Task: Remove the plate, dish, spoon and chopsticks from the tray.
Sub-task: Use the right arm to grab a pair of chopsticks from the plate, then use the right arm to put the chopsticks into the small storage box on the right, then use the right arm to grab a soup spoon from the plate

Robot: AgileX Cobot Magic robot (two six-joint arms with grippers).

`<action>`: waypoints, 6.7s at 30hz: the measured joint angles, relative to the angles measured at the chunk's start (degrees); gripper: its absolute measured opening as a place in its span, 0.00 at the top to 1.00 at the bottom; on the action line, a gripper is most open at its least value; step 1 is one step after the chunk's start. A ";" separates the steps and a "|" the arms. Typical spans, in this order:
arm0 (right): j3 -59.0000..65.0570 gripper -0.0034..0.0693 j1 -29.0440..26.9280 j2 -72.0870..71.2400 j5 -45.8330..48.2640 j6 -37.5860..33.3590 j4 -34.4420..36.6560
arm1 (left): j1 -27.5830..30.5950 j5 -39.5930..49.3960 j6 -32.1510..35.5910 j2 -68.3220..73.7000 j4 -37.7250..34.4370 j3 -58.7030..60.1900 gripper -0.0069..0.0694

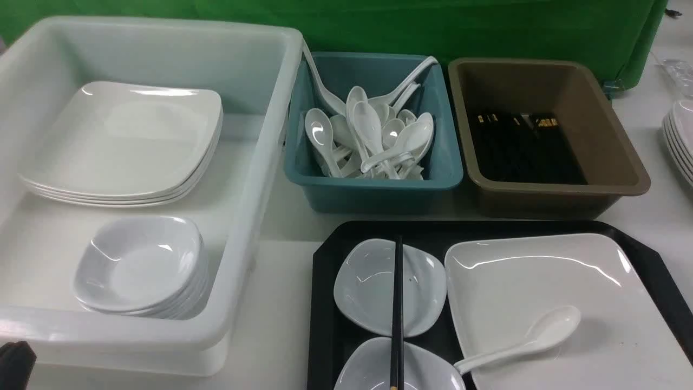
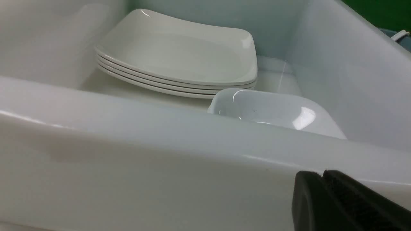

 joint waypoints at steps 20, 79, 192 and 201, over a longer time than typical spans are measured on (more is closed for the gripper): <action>0.00 0.62 0.00 0.00 0.00 0.00 0.00 | 0.00 -4.80 -1.16 0.00 -3.29 0.00 0.89; -36.28 0.92 15.38 35.62 29.51 15.52 13.76 | -46.93 42.16 -22.65 97.58 8.24 -80.32 0.87; -121.48 0.50 3.55 126.26 49.49 10.10 16.44 | -22.57 43.61 -18.94 60.98 11.35 -57.72 0.80; -84.02 0.43 6.82 100.48 47.50 14.21 7.17 | -22.57 44.30 -17.38 60.45 9.99 -57.68 0.80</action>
